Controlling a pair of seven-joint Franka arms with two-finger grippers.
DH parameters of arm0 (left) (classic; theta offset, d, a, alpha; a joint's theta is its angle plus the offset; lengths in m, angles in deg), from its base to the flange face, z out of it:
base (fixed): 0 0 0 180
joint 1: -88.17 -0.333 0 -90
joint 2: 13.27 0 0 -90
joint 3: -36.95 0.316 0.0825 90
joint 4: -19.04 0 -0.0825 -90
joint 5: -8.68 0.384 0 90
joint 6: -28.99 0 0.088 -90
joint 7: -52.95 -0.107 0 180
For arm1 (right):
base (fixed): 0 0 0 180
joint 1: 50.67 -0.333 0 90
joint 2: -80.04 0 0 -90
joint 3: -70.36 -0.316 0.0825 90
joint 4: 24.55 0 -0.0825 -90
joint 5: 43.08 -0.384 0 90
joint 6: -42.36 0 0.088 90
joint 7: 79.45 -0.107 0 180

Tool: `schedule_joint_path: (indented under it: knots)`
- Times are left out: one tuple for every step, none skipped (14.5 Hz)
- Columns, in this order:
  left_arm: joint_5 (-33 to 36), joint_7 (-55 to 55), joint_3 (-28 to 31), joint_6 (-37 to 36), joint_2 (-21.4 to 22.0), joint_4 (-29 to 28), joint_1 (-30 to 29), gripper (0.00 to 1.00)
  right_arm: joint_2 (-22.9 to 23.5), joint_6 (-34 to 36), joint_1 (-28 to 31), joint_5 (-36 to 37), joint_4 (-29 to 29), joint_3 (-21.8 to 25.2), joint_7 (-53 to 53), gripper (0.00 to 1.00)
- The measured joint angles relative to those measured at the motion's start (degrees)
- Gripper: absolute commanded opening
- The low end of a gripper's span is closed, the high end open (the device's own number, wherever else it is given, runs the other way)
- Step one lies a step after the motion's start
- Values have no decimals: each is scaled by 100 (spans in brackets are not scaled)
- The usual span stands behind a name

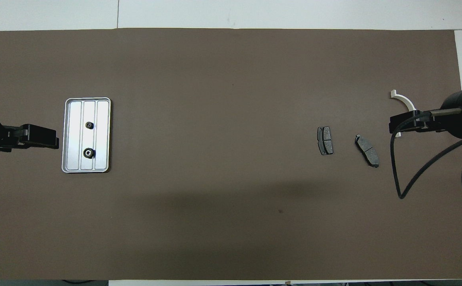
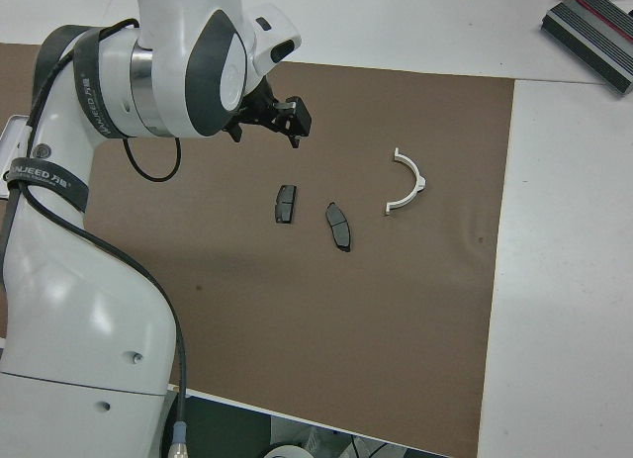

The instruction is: Place bearing gear from tray to pile

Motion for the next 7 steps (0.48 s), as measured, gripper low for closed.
schedule_joint_path:
  knots:
    - [0, -13, 0, 0, 0, -1, 0, 100, 0, 0, 0, 0, 0, 0, 0, 100]
    - [0, -44, 0, 0, 0, -2, 0, 100, 0, 0, 0, 0, 0, 0, 0, 100]
    - [0, -75, 0, 0, 1, -2, 0, 100, 0, 0, 0, 0, 0, 0, 0, 100]
    - [0, -88, -3, -2, 1, -2, 0, 100, 0, 0, 0, 0, 0, 0, 0, 100]
    - [0, -89, -6, -3, 3, -2, 1, 100, 0, 0, 0, 0, 0, 0, 0, 100]
    - [0, -88, -7, -4, 5, -5, 1, 100, 0, 0, 0, 0, 0, 0, 0, 100]
    - [0, -80, -3, -6, 10, -18, 1, 100, 0, 0, 0, 0, 0, 0, 0, 100]
